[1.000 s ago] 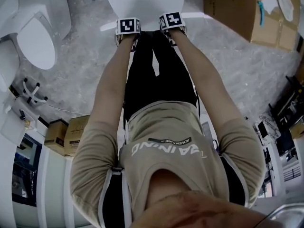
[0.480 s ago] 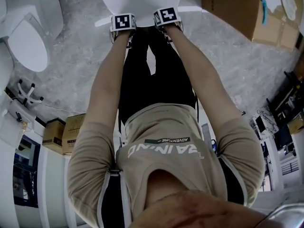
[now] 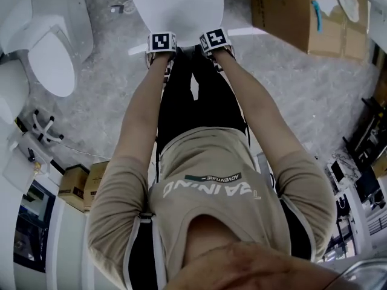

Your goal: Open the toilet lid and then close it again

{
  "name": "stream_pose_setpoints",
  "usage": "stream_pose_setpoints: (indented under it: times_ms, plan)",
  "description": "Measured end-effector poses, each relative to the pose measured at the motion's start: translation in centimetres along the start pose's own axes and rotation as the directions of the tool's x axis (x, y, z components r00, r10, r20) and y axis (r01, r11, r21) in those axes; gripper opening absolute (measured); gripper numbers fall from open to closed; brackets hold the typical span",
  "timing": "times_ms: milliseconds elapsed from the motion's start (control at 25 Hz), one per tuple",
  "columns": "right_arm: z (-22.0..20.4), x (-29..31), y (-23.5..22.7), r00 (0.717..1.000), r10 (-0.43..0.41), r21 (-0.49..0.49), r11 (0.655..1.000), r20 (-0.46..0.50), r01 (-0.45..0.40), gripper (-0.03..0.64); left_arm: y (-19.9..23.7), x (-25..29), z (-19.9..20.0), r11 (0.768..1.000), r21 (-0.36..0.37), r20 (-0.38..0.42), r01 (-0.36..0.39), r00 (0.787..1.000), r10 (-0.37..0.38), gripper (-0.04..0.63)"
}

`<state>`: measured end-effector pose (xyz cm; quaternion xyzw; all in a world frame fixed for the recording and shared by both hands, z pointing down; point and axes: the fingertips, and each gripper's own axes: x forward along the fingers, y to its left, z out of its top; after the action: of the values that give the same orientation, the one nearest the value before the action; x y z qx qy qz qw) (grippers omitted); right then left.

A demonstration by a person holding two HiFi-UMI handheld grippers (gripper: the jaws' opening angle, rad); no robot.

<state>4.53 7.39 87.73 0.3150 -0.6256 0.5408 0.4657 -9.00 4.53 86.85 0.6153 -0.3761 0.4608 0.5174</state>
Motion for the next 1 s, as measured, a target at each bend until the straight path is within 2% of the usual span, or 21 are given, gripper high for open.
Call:
stream_pose_setpoints:
  times_ms: [160,320,600,720,880,1000]
  plan:
    - [0.6,-2.9,1.3,0.999,0.017,0.014,1.0,0.04,-0.017,0.011,-1.1,-3.6,0.9,1.0,-0.006,0.043,-0.009,0.999,0.009,0.003]
    - [2.9,-6.8,3.5,0.988,0.06,0.064,0.996,0.139,-0.069,0.011,-1.7,-7.3,1.5,1.0,-0.003,0.093,-0.012,0.996,0.013,0.003]
    - [9.2,-15.3,4.4,0.934,0.101,0.052,0.991,0.342,-0.127,0.011,-3.4,-14.5,7.1,0.996,0.073,0.256,-0.048,0.966,0.028,0.003]
    - [11.8,-19.7,4.9,0.904,0.092,-0.028,0.996,0.417,-0.089,0.011,-4.5,-18.8,10.4,0.996,0.074,0.366,-0.042,0.93,0.012,0.003]
    - [15.2,-25.8,6.5,0.84,0.117,-0.127,0.99,0.53,-0.058,0.011,-5.5,-25.1,14.5,1.0,0.03,0.535,-0.009,0.845,-0.009,0.003]
    - [17.8,-30.1,7.6,0.798,0.121,-0.197,0.98,0.591,-0.003,0.011,-6.2,-29.2,17.2,0.999,0.045,0.617,-0.02,0.787,-0.012,0.003]
